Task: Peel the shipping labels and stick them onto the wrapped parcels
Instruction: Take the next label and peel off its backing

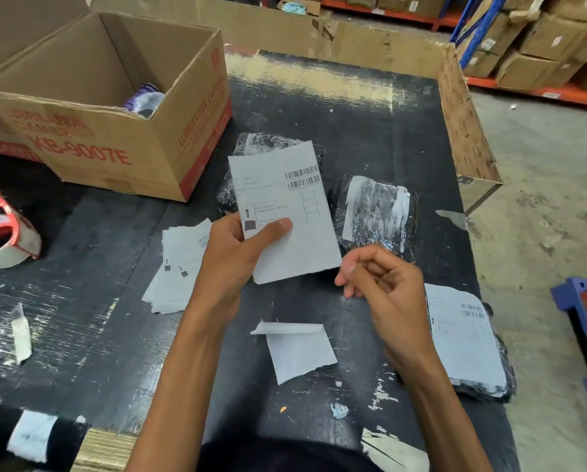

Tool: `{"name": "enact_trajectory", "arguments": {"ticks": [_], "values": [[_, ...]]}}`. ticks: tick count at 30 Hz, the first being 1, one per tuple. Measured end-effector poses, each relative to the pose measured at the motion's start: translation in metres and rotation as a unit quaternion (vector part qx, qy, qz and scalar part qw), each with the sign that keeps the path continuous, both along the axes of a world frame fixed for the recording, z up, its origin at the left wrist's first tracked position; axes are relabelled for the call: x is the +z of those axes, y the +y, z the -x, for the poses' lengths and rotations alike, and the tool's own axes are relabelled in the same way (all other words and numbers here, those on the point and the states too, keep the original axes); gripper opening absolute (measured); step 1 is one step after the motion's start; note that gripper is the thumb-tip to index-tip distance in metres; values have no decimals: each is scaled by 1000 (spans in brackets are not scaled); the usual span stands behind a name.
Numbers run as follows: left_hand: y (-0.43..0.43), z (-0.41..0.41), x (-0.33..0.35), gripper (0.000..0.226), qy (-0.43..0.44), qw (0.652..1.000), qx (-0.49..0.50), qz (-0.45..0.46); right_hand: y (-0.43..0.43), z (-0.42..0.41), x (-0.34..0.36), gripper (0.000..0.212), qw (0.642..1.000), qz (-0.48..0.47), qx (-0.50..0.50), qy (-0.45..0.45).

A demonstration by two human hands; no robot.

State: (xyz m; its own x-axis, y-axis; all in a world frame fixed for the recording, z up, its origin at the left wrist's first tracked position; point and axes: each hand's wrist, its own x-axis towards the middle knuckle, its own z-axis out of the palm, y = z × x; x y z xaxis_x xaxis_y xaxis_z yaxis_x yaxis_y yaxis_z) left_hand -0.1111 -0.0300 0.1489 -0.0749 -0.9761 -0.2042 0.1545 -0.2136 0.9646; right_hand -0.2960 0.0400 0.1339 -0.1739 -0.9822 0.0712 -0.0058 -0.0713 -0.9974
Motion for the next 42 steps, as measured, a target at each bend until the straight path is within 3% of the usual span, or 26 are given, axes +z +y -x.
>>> {"name": "enact_trajectory", "arguments": {"ticks": [5,8,12,13,15,18,23,26,30,35,38,42], "values": [[-3,0,-4,24,16,999,-24,-35,3,2,2,7,997,9,72,-41],[-2,2,-9,42,5,999,-19,-45,4,-1,5,6,992,6,92,-88],[9,13,-16,82,-142,989,14,25,4,-5,8,8,989,8,98,-110],[13,14,-16,80,-190,979,25,66,5,-5,10,9,989,11,99,-109],[22,14,-10,54,-251,953,39,168,5,-6,13,9,989,23,100,-104],[36,14,4,17,-191,953,-2,235,4,-9,18,8,993,43,85,-76],[52,20,13,20,-168,959,-54,220,2,-12,19,5,995,75,9,60],[53,20,13,17,-149,965,-48,212,3,-12,18,6,972,121,-45,196],[52,20,10,11,-127,971,-39,196,6,-11,20,5,950,157,-55,265],[51,21,6,9,-95,980,-25,172,7,-13,18,5,948,154,-33,277],[49,21,4,14,-32,992,-27,121,6,-15,14,8,954,143,-26,262],[49,18,2,12,-28,991,-26,125,7,-15,11,14,985,102,-26,133]]}}
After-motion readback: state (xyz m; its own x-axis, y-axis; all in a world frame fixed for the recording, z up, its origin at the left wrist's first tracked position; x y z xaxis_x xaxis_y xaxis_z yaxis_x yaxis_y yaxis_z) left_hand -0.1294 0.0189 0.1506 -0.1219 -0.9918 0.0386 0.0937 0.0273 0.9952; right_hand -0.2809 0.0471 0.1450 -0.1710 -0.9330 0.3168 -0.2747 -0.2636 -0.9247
